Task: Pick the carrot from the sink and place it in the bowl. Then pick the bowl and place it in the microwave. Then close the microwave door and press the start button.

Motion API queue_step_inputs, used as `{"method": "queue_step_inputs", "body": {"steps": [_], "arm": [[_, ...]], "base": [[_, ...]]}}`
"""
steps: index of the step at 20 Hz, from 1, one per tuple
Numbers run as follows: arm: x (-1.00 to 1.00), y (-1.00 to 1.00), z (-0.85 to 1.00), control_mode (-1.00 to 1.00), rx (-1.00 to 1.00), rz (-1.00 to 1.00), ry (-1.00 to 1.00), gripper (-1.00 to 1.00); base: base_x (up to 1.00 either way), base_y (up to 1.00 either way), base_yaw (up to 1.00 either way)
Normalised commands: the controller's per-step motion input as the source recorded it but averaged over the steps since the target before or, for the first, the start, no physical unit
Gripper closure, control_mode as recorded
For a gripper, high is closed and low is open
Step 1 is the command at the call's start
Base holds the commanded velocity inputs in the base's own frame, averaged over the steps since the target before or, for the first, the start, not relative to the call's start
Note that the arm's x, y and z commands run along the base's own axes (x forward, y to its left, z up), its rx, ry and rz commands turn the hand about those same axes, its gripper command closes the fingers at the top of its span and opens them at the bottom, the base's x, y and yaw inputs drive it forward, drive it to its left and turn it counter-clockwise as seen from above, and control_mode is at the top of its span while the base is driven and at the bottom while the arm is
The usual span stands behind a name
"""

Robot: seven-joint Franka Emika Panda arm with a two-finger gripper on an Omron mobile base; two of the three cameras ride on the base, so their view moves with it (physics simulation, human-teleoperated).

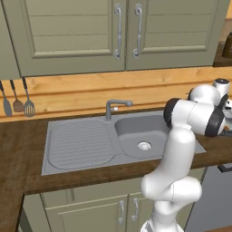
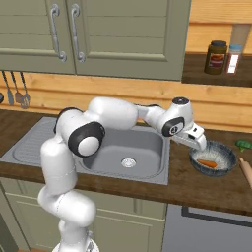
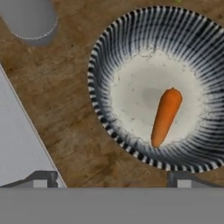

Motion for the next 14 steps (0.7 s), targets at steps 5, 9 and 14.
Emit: {"method": "queue_step_inputs", "body": {"steps": [5,9,14], "arm": [[0.21,-0.25,-0.07,-1.0,0.01,0.13,0.16,-1.0],[0.31,-0.24,-0.15,-1.0,0.05,0.12,0.14,-1.0],[0.42,-0.09,-0.38,-1.0,0.06,0.11,0.11,-1.0]], "base": [[0.0,0.0,0.0],[0.0,0.0,0.0],[0.0,0.0,0.0]]}}
